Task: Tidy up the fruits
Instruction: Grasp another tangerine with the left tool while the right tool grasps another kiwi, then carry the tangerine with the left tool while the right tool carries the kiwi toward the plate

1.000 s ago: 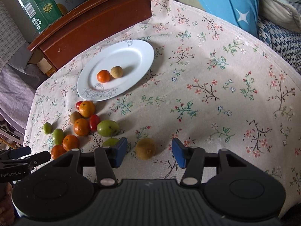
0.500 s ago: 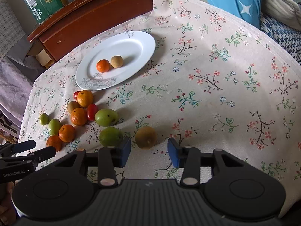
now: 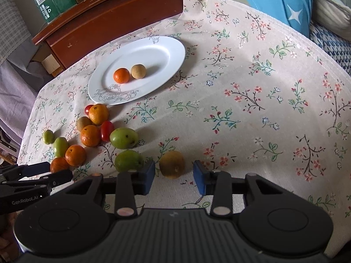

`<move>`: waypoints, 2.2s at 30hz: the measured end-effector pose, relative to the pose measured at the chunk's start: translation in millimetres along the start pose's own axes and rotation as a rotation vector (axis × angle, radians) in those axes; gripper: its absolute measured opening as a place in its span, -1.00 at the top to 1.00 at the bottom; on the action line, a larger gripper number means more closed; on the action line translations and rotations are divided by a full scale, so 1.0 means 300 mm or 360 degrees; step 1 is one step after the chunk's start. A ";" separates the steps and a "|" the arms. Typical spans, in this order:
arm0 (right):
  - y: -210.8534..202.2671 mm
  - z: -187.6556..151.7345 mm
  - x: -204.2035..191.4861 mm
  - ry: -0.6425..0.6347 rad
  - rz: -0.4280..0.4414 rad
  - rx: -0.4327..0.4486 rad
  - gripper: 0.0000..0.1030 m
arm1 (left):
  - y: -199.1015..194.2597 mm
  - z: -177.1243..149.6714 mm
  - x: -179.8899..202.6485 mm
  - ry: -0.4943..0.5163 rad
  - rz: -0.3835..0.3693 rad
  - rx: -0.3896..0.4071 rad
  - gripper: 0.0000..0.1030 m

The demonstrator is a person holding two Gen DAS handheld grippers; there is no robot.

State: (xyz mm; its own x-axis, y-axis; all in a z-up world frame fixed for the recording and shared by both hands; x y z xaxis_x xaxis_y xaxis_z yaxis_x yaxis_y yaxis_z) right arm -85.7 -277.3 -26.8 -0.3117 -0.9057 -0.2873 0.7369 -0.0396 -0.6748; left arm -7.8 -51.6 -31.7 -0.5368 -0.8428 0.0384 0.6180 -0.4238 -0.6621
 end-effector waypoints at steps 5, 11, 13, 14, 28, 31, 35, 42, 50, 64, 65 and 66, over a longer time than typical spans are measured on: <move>0.003 0.003 0.000 -0.0003 0.0005 0.0017 0.49 | -0.002 0.006 0.004 0.0027 -0.0004 0.0021 0.18; 0.003 0.004 0.000 0.0003 0.0004 0.0025 0.49 | -0.006 0.011 0.015 0.0012 -0.0045 0.0026 0.44; 0.001 0.007 0.000 0.0009 0.0006 0.0030 0.49 | -0.010 0.014 0.014 -0.0003 -0.0051 0.0028 0.44; -0.001 0.008 0.000 0.0010 0.0008 0.0037 0.49 | -0.014 0.016 0.014 -0.0009 -0.0051 0.0033 0.44; -0.023 0.025 -0.030 -0.0029 0.0066 0.0109 0.49 | -0.062 0.063 0.030 -0.0025 -0.0074 0.0142 0.44; -0.026 0.027 -0.031 -0.0022 0.0074 0.0120 0.49 | -0.061 0.064 0.030 -0.0029 -0.0072 0.0140 0.44; -0.032 0.030 -0.042 -0.0030 0.0102 0.0137 0.49 | -0.063 0.070 0.031 -0.0039 -0.0070 0.0147 0.44; -0.034 0.035 -0.075 -0.0051 0.0168 0.0142 0.49 | -0.063 0.085 0.058 -0.0018 -0.0096 0.0158 0.44; -0.023 0.079 -0.128 -0.0133 0.0247 0.0185 0.49 | -0.044 0.159 0.045 -0.0061 -0.0121 0.0196 0.44; 0.075 0.224 -0.145 -0.0157 0.0313 0.0228 0.49 | 0.043 0.306 -0.005 -0.0093 -0.0146 0.0225 0.44; 0.082 0.234 -0.144 -0.0156 0.0312 0.0230 0.49 | 0.053 0.313 -0.002 -0.0081 -0.0144 0.0224 0.44; 0.089 0.244 -0.143 -0.0154 0.0311 0.0233 0.49 | 0.065 0.322 0.002 -0.0064 -0.0143 0.0223 0.44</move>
State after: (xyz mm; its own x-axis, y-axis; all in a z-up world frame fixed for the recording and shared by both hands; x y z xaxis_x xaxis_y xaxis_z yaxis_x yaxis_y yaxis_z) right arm -8.8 -270.4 17.2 -0.1015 -0.9380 -0.3314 0.8585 0.0857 -0.5056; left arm 59.4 -92.3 27.7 -0.5718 -0.8109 0.1248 0.6440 -0.5379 -0.5440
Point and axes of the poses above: each gripper's, at about its wrist camera, not at the fingertips, and y roughly the way its jaws point, x to its right, z to its top, the point moved 5 cm from there along y, roughly the way its jaws point, and after that the axes turned 12 degrees about x, right-handed, at the moved point
